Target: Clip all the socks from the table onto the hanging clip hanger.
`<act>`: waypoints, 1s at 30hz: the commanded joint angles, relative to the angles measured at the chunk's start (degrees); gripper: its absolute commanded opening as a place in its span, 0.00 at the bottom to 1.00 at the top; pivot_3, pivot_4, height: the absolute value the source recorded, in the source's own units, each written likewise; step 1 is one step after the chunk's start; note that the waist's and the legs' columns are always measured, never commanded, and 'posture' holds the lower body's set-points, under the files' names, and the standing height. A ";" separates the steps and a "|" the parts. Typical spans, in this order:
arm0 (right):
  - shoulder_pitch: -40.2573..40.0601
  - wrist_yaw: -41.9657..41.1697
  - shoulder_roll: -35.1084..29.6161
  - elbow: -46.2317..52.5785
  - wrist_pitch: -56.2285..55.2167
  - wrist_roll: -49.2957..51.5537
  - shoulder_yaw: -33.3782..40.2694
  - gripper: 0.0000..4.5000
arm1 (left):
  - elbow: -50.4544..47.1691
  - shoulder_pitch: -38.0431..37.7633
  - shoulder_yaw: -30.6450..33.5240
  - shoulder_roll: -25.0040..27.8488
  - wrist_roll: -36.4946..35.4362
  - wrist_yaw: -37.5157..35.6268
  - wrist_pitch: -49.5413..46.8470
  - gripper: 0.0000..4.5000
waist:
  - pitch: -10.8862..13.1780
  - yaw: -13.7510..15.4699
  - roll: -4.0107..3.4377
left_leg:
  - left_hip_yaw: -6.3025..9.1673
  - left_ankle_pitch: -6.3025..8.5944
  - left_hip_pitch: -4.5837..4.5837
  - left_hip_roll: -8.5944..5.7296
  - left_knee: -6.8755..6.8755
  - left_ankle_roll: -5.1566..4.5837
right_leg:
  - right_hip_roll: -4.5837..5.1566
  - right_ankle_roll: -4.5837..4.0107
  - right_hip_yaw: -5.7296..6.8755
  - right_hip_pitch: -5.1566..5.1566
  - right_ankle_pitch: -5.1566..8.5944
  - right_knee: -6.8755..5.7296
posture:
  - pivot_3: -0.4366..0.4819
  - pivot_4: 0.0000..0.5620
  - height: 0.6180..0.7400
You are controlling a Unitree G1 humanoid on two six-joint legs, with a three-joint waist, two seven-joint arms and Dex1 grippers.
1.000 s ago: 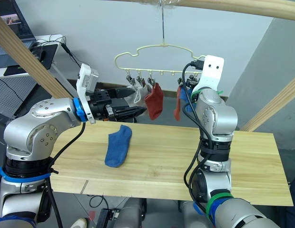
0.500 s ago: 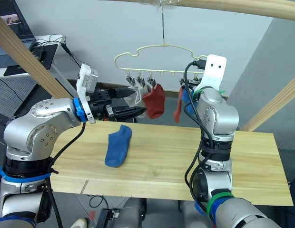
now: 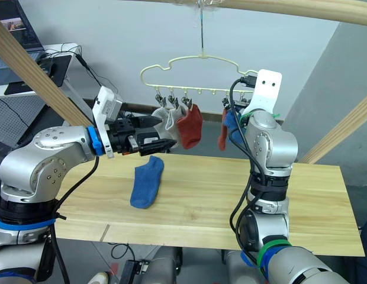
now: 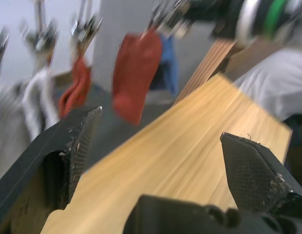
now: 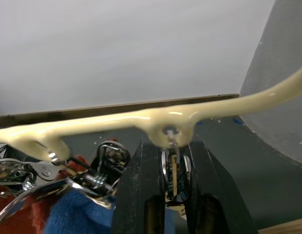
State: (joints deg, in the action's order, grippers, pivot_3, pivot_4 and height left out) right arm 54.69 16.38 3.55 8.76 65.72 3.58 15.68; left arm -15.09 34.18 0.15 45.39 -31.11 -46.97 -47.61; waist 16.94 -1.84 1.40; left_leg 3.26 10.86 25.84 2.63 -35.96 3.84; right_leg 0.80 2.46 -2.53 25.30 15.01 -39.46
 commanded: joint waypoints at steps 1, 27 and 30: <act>1.68 -0.31 -0.15 4.34 3.17 0.87 0.49 0.03 | 0.11 -3.21 -2.06 1.70 4.82 -0.91 5.05 1.00 | 0.00 0.01 0.00 | 0.00 0.00 -0.01 0.00 0.01 0.00 | 0.00 0.00 0.00 0.00 0.00 0.00 | 0.54 0.50 1.00; 9.79 -2.85 1.87 11.05 26.78 -1.30 8.11 0.03 | 27.81 -13.29 -4.67 -2.10 27.11 5.19 26.54 1.00 | 0.03 -0.17 -0.04 | -0.04 0.01 0.00 0.02 0.04 -0.01 | 0.00 -0.01 -0.01 0.05 0.00 0.02 | 0.48 0.52 1.00; 9.82 -3.03 1.96 11.25 26.78 -1.40 8.05 0.03 | 33.14 -11.45 -4.77 -3.82 28.31 6.43 28.41 1.00 | 0.03 -0.18 -0.04 | -0.04 0.01 0.01 0.02 0.03 -0.01 | 0.00 -0.01 -0.01 0.05 0.00 0.01 | 0.47 0.52 1.00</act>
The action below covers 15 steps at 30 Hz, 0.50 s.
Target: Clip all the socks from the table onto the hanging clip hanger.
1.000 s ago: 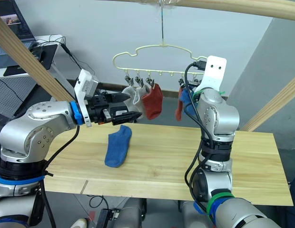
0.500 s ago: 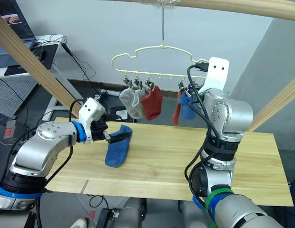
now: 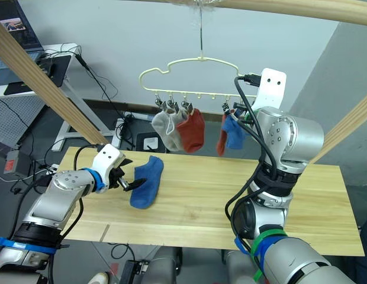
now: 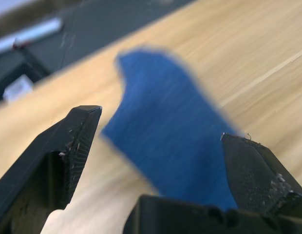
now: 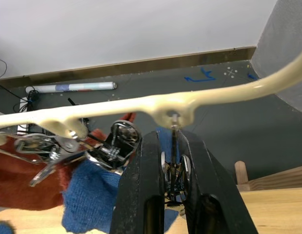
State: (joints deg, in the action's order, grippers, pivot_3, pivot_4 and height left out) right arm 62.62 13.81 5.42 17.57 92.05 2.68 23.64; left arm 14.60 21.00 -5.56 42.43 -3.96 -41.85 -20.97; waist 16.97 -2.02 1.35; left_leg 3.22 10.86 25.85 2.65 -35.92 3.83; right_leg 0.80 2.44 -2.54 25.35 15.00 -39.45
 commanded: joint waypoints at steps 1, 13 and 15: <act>1.91 -0.51 0.12 2.50 0.45 -0.51 0.06 0.03 | 5.32 2.60 0.84 -1.58 1.58 1.75 2.82 1.00 | 0.00 0.04 0.00 | 0.01 0.00 0.00 0.00 0.00 0.00 | 0.00 0.00 0.01 0.00 0.00 0.00 | 0.47 0.52 1.00; 1.51 -1.23 0.70 3.76 0.45 -1.92 -0.87 0.03 | 13.46 12.51 3.39 -7.45 -1.94 -0.09 -4.35 1.00 | 0.00 -0.82 0.01 | 0.03 0.00 0.01 -0.01 -0.01 0.00 | 0.01 0.00 0.03 -0.01 -0.01 -0.04 | 0.45 0.52 1.00; 1.45 -1.22 0.88 3.98 0.45 -2.08 -0.94 0.03 | 13.75 13.05 4.01 -7.88 -2.38 0.21 -5.34 1.00 | 0.00 -1.28 0.01 | 0.03 0.00 0.01 -0.01 0.00 0.00 | 0.01 0.00 0.03 0.00 -0.01 -0.06 | 0.45 0.52 1.00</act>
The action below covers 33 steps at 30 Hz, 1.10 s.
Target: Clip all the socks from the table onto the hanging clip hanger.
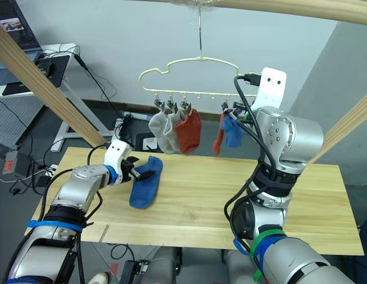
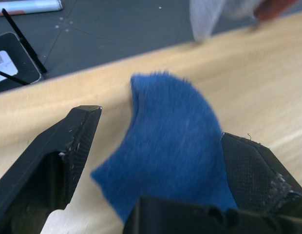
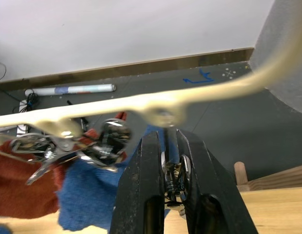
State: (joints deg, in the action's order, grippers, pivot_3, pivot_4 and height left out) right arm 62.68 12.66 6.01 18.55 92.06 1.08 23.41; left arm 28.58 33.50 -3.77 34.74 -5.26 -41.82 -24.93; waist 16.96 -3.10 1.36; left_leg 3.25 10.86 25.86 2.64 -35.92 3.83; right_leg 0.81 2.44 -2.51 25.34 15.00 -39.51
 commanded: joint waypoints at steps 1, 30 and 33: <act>1.40 -0.13 0.27 2.96 0.44 -0.52 -0.67 0.03 | 0.06 0.84 2.30 -0.38 -1.07 0.33 -1.55 1.00 | 0.00 -0.32 0.00 | 0.00 0.00 0.00 0.00 0.00 0.00 | 0.00 0.00 0.00 0.00 0.00 -0.01 | 0.44 0.51 1.00; 1.97 -0.86 0.99 2.88 0.44 -1.98 -0.43 0.03 | 11.07 5.97 -5.58 -4.96 8.46 0.12 -1.72 0.04 | 0.00 -0.23 0.00 | 0.01 -0.01 -0.13 -0.02 -0.04 0.00 | -0.01 0.01 -0.03 -0.02 0.00 -0.23 | 0.44 0.53 1.00; 2.07 -0.92 1.00 2.77 0.44 -2.15 -0.33 0.03 | 8.85 5.45 -5.12 -5.40 7.20 -1.29 -1.85 0.04 | 0.00 -0.23 0.00 | 0.01 -0.01 -0.13 -0.02 -0.04 -0.01 | -0.01 0.01 -0.03 -0.02 0.00 -0.23 | 0.43 0.53 1.00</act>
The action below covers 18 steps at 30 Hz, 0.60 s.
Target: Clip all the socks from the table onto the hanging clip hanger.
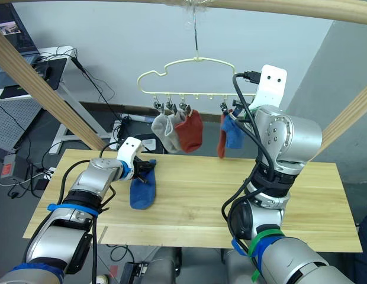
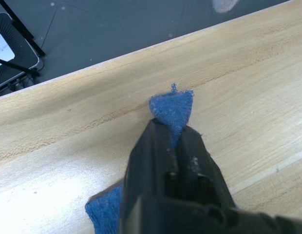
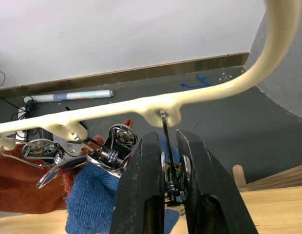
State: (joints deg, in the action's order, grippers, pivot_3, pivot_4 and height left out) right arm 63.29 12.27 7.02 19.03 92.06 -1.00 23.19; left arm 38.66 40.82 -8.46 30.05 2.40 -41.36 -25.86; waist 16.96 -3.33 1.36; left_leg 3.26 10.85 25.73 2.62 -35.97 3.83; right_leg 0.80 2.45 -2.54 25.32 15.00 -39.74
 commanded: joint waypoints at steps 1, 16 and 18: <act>1.49 -0.54 -0.03 2.28 0.44 -0.10 -0.05 0.03 | -2.46 -2.07 -0.24 -0.88 -1.02 -2.46 -1.18 0.04 | 0.00 0.00 0.00 | 0.00 0.00 0.00 0.00 0.00 0.00 | 0.00 0.00 0.00 0.00 0.00 0.01 | 0.43 0.53 1.00; 3.35 -0.52 1.42 1.58 0.44 0.05 2.72 0.03 | -29.51 3.30 0.76 -8.59 -15.47 -9.88 -19.44 0.04 | 0.01 0.03 0.00 | 0.02 0.00 0.12 0.00 0.01 0.00 | 0.00 0.00 0.03 0.01 0.00 0.16 | 0.43 0.53 1.00; 3.55 -0.52 1.60 1.48 0.44 0.08 3.06 0.03 | -30.65 5.13 0.09 -10.16 -16.52 -9.89 -20.99 0.04 | 0.01 0.02 0.00 | 0.02 0.00 0.12 -0.01 0.02 0.00 | 0.00 0.00 0.03 0.00 0.00 0.18 | 0.42 0.53 1.00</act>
State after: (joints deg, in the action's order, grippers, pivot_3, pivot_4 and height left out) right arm 64.93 12.12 8.13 19.00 92.06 -0.99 25.85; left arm 10.73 44.60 -7.80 20.48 -12.60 -50.79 -45.66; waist 16.97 -3.31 1.36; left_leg 3.28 10.85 25.85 2.61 -35.95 3.83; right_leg 0.81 2.45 -2.51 25.33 15.00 -39.55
